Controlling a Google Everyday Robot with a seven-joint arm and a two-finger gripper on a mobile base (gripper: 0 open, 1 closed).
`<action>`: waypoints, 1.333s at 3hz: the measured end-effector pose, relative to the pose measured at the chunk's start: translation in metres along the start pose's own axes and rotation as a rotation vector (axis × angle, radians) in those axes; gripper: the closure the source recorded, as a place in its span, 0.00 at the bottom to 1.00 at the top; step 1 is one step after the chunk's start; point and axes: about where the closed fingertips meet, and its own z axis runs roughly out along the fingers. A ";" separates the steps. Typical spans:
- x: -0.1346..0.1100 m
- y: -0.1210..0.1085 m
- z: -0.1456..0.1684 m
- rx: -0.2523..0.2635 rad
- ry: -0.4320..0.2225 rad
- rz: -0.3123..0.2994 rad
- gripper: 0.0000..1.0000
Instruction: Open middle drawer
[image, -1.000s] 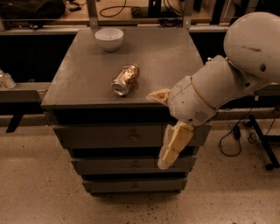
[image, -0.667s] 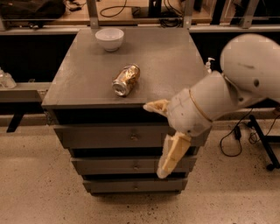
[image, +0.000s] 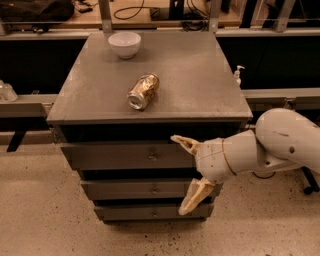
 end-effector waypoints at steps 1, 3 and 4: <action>0.000 -0.005 0.001 0.020 0.005 -0.025 0.00; 0.021 0.009 0.060 -0.111 -0.032 -0.069 0.00; 0.069 0.023 0.108 -0.118 0.068 -0.038 0.00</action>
Offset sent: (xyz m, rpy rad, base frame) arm 0.0005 0.0299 -0.0080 0.0401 -0.0066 0.1792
